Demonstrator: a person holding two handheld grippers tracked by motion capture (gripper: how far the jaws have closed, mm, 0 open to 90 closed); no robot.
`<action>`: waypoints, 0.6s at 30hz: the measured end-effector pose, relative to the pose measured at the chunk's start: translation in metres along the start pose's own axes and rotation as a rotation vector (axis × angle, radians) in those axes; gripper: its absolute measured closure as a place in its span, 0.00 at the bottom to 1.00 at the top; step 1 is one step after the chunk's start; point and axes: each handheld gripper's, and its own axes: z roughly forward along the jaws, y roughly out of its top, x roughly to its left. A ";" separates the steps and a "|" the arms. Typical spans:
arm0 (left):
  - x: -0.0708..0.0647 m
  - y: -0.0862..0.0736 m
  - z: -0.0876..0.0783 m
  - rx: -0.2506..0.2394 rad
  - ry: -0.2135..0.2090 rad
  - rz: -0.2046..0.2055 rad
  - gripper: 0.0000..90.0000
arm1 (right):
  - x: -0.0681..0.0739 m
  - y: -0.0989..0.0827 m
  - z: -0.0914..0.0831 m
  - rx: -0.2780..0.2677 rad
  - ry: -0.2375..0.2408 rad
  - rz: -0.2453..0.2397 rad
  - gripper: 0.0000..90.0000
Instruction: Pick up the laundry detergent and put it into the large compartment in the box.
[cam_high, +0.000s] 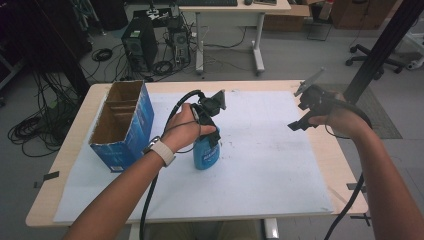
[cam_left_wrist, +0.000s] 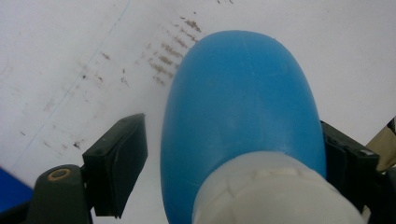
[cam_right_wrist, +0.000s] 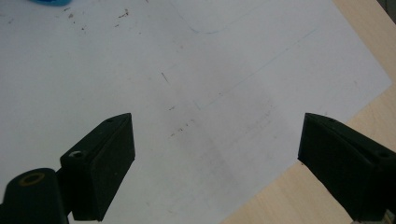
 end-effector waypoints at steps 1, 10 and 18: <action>0.000 0.000 0.000 0.000 -0.001 0.000 0.23 | 0.000 0.000 0.000 -0.001 0.000 -0.002 0.12; -0.001 0.000 0.000 0.006 0.008 -0.007 0.30 | 0.000 -0.002 0.001 -0.003 0.003 0.002 0.12; -0.003 0.001 0.000 0.003 -0.003 -0.007 0.36 | 0.000 -0.003 0.001 -0.004 0.003 0.006 0.12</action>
